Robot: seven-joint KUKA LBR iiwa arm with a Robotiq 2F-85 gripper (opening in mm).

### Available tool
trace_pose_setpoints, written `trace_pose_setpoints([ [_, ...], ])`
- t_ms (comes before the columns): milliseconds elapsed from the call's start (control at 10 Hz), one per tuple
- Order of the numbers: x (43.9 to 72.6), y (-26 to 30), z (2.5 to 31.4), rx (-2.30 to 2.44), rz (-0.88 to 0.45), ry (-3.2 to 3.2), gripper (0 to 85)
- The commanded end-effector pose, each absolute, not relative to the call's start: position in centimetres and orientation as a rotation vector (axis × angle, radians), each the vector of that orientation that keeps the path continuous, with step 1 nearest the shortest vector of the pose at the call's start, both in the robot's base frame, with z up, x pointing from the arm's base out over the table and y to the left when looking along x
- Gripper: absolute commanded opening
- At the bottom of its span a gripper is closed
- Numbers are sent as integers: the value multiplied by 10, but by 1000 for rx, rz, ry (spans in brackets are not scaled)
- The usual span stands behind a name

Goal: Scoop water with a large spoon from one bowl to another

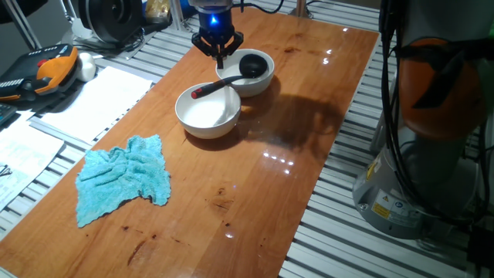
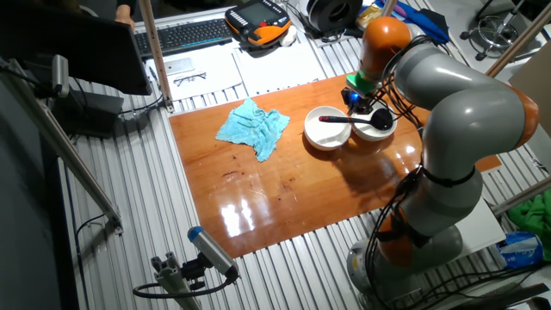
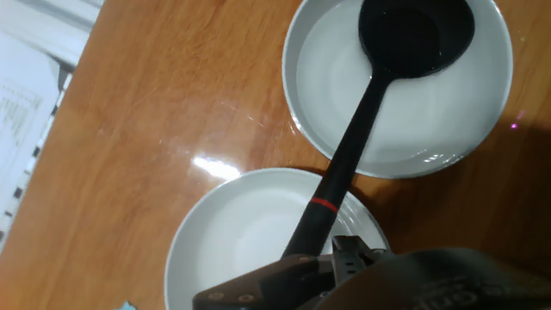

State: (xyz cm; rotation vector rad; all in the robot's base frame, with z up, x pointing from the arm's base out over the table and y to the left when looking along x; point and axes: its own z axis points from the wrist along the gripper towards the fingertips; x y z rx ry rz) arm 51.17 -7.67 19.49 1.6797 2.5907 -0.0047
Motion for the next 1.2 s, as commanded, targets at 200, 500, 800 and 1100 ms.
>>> trace_pose_setpoints([
  [200,514,-75,194,1744,26,2541,0],
  [500,517,-73,193,1813,8,2462,170],
  [800,524,-69,188,1964,-7,2340,340],
  [1100,523,-71,187,2020,-19,2300,340],
])
